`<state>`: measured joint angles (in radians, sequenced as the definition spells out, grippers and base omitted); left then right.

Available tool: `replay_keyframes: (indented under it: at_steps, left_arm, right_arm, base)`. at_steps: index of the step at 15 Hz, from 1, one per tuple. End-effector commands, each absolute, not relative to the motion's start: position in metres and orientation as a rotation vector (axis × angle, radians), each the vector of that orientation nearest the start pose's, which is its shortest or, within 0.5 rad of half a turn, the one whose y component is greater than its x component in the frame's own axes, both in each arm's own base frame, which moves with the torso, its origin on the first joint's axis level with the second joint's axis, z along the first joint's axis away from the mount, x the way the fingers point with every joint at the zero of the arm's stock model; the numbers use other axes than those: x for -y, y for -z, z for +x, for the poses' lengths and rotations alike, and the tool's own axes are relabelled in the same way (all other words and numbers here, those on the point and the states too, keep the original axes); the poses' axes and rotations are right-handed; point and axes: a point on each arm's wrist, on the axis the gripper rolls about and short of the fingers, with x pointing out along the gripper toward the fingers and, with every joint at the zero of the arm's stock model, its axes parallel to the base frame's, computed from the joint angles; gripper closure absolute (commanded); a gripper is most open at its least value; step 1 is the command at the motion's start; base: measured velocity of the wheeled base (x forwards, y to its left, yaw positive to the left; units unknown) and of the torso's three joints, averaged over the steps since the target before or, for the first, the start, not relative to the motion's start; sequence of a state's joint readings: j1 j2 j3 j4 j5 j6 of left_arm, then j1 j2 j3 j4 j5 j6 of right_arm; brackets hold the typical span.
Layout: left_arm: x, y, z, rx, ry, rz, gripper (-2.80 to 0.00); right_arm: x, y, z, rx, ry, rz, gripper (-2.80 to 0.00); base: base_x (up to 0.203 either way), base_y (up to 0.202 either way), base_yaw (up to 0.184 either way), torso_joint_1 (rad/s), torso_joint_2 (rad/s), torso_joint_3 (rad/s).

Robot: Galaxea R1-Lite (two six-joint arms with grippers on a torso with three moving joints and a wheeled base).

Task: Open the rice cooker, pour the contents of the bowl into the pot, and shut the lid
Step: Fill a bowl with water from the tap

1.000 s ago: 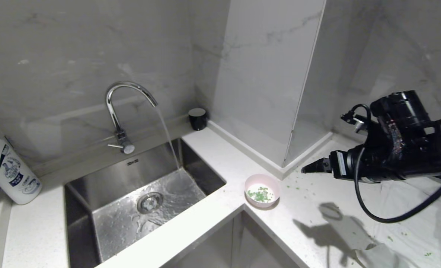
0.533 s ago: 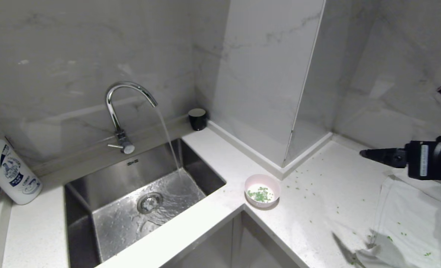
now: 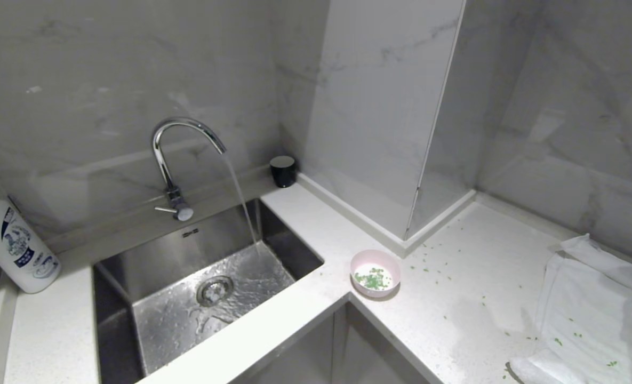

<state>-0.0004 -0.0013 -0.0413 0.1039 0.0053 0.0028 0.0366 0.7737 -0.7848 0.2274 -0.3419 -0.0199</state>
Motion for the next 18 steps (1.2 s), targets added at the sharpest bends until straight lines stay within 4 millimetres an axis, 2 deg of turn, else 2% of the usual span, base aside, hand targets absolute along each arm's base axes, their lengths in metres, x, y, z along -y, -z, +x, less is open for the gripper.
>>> replay_keyframes:
  at_steps: [1, 4, 6, 7, 10, 12, 13, 14, 15, 17, 18]
  left_arm:
    - [0.000, -0.076, -0.026, -0.061, -0.007, 0.003, 0.00]
    - [0.000, -0.076, -0.026, -0.061, -0.006, 0.003, 0.00]
    - [0.000, -0.076, -0.026, -0.061, -0.006, 0.003, 0.00]
    - [0.000, -0.076, -0.026, -0.061, -0.007, 0.003, 0.00]
    - [0.000, -0.076, -0.026, -0.061, -0.004, 0.008, 0.00]
    - [0.000, -0.076, -0.027, -0.061, -0.004, 0.011, 0.00]
    - [0.000, -0.077, -0.027, -0.058, -0.003, 0.023, 0.00]
    - [0.000, -0.078, -0.027, -0.056, 0.001, 0.046, 0.00]
    - [0.000, -0.078, -0.027, -0.056, 0.010, 0.077, 0.00]
    - [0.000, -0.078, -0.027, -0.054, 0.013, 0.093, 0.00]
    - [0.000, -0.076, -0.026, -0.062, 0.011, 0.092, 0.00]
  right_arm:
    - [0.009, -0.261, 0.016, -0.101, 0.406, -0.081, -2.80]
    - [0.005, -0.252, -0.021, 0.025, 0.339, -0.091, -2.80]
    - [0.002, -0.237, -0.043, 0.097, 0.290, -0.096, -2.80]
    - [0.002, -0.224, -0.046, 0.096, 0.283, -0.104, -2.80]
    - [0.003, -0.194, -0.028, 0.073, 0.283, -0.022, -2.80]
    - [0.004, -0.199, -0.033, 0.159, 0.155, -0.010, -2.80]
    - [0.005, -0.207, -0.039, 0.191, 0.115, -0.025, -2.80]
    - [0.005, -0.205, -0.043, 0.196, 0.108, -0.036, -2.80]
    - [0.004, -0.193, -0.046, 0.192, 0.098, -0.053, -2.80]
    - [0.003, -0.154, -0.054, 0.183, 0.068, -0.102, -2.80]
    - [0.002, -0.131, -0.048, 0.132, 0.067, -0.115, -2.80]
  base:
    - [0.000, 0.000, 0.000, 0.000, 0.00, 0.000]
    - [0.000, 0.000, 0.000, 0.000, 0.00, 0.000]
    - [0.000, 0.000, 0.000, 0.000, 0.00, 0.000]
    - [0.000, 0.000, 0.000, 0.000, 0.00, 0.000]
    - [0.000, 0.000, 0.000, 0.000, 0.00, 0.000]
    - [0.000, 0.000, 0.000, 0.000, 0.00, 0.000]
    - [0.000, 0.000, 0.000, 0.000, 0.00, 0.000]
    - [0.000, 0.000, 0.000, 0.000, 0.00, 0.000]
    - [0.000, 0.000, 0.000, 0.000, 0.00, 0.000]
    - [0.000, 0.000, 0.000, 0.000, 0.00, 0.000]
    - [0.000, 0.000, 0.000, 0.000, 0.00, 0.000]
